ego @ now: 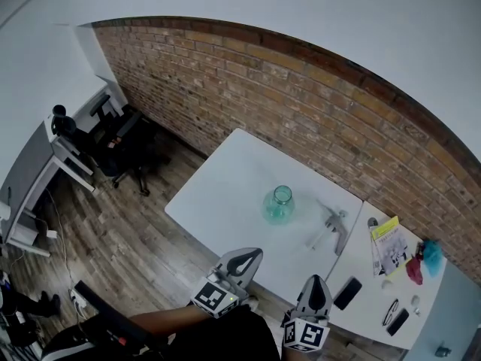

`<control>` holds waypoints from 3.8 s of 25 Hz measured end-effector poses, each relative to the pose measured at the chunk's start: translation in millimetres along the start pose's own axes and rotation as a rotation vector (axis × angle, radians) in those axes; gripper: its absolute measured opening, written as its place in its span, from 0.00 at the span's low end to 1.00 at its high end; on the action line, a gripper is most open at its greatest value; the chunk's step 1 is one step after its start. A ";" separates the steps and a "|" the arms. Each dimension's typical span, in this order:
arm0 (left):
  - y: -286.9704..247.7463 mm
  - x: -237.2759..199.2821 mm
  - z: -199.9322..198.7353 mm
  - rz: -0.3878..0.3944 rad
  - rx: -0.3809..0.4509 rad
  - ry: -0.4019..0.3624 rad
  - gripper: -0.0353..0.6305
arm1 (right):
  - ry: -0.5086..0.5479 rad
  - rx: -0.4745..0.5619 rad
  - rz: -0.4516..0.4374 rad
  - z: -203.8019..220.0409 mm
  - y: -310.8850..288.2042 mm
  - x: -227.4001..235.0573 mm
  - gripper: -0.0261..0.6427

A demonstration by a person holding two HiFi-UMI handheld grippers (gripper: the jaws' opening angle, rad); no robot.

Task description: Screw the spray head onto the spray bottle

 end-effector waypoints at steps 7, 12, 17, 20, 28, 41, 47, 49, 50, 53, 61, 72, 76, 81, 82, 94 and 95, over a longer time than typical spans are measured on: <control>-37.4 -15.7 -1.1 0.071 -0.037 0.003 0.05 | -0.030 -0.036 0.036 -1.2 -30.9 6.8 0.05; -62.9 -17.8 -14.0 0.158 -0.045 0.039 0.05 | -0.039 -0.059 0.085 -1.8 -56.6 16.4 0.05; -80.9 -43.7 -19.7 0.159 -0.049 0.063 0.05 | -0.078 -0.085 0.136 -2.5 -80.8 20.0 0.05; -89.8 -59.0 -17.8 0.159 -0.082 0.070 0.05 | -0.059 -0.106 0.168 -0.8 -91.9 21.0 0.05; -105.5 -74.9 -18.1 0.167 -0.072 0.089 0.05 | -0.048 -0.146 0.234 3.2 -113.5 43.1 0.06; -145.3 -68.8 -23.3 0.126 -0.046 0.101 0.05 | -0.081 -0.243 0.160 28.3 -164.0 88.3 0.06; -165.3 -71.6 -25.3 0.116 -0.043 0.114 0.05 | -0.167 -0.305 0.185 54.8 -184.6 117.8 0.06; -171.1 -71.7 -28.7 0.106 -0.040 0.120 0.05 | -0.201 -0.329 0.181 63.5 -193.3 126.4 0.10; -174.2 -71.0 -30.5 0.102 -0.041 0.124 0.05 | -0.214 -0.343 0.177 68.3 -197.7 130.3 0.16; -178.8 -77.3 -21.9 0.089 -0.052 0.102 0.05 | -0.243 -0.388 0.176 84.0 -209.4 141.9 0.19; -182.4 -88.7 -13.5 0.032 -0.077 0.093 0.05 | -0.308 -0.509 0.185 134.0 -237.7 170.6 0.19; -183.1 -80.9 -13.8 0.005 -0.099 0.112 0.05 | -0.277 -0.630 0.209 177.2 -269.8 198.7 0.21; -181.6 -82.7 -9.1 -0.011 -0.109 0.102 0.05 | -0.291 -0.665 0.195 192.2 -283.4 204.8 0.21; -182.3 -89.5 -4.7 -0.040 -0.126 0.116 0.05 | -0.319 -0.720 0.201 215.9 -294.4 214.2 0.21; -183.0 -90.4 -4.2 -0.044 -0.129 0.116 0.05 | -0.326 -0.738 0.199 221.6 -295.1 215.4 0.21; -193.1 -101.2 13.2 -0.066 -0.147 0.134 0.05 | -0.456 -0.879 0.169 262.1 -308.0 233.0 0.21; -193.2 -102.4 13.8 -0.066 -0.142 0.131 0.05 | -0.462 -0.890 0.162 264.2 -309.6 233.6 0.22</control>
Point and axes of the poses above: the fingertips, and each gripper's own axes: y backward along the fingers, x to its right, z out of its underside, the point moved 2 cm from there along y, backward along the fingers, and after that the axes turned 9 degrees about y, right-handed, at the moved point
